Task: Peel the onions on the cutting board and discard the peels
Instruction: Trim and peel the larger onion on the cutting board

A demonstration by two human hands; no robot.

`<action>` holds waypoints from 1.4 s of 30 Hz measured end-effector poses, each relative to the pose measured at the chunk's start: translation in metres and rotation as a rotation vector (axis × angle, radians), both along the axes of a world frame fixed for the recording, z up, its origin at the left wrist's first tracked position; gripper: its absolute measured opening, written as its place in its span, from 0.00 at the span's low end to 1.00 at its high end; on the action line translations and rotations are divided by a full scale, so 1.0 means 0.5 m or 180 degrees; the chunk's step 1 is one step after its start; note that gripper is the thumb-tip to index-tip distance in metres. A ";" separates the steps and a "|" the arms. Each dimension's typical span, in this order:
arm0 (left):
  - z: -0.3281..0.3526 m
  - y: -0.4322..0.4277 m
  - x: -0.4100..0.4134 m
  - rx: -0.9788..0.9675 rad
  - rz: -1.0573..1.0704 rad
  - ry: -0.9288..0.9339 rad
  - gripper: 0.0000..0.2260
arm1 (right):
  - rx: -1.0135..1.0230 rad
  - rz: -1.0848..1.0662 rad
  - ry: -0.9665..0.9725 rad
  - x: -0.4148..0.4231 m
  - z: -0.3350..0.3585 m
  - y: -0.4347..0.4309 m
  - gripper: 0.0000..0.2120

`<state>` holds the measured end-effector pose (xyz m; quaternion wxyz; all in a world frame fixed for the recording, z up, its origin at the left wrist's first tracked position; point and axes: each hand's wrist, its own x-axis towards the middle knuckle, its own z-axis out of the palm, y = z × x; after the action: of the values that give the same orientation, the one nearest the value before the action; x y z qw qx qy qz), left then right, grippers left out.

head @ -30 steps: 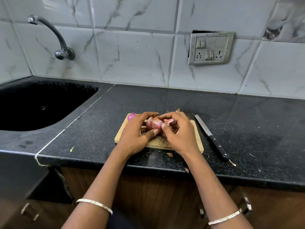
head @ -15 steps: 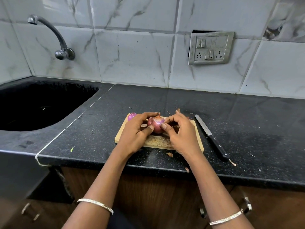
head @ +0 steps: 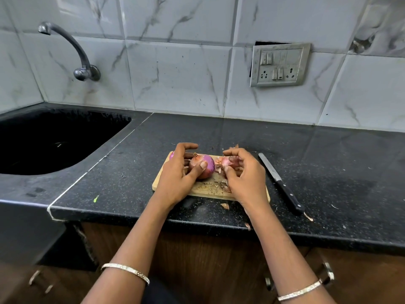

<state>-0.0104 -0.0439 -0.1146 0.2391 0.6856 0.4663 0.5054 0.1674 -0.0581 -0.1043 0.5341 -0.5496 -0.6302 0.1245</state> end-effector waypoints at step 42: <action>-0.011 0.009 -0.004 0.0071 -0.0564 -0.0050 0.26 | 0.0319 0.0573 -0.0335 -0.012 0.004 -0.006 0.11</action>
<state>-0.0123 -0.0393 -0.1199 0.2789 0.7228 0.3963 0.4928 0.1611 -0.0610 -0.1024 0.5138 -0.4691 -0.7096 0.1113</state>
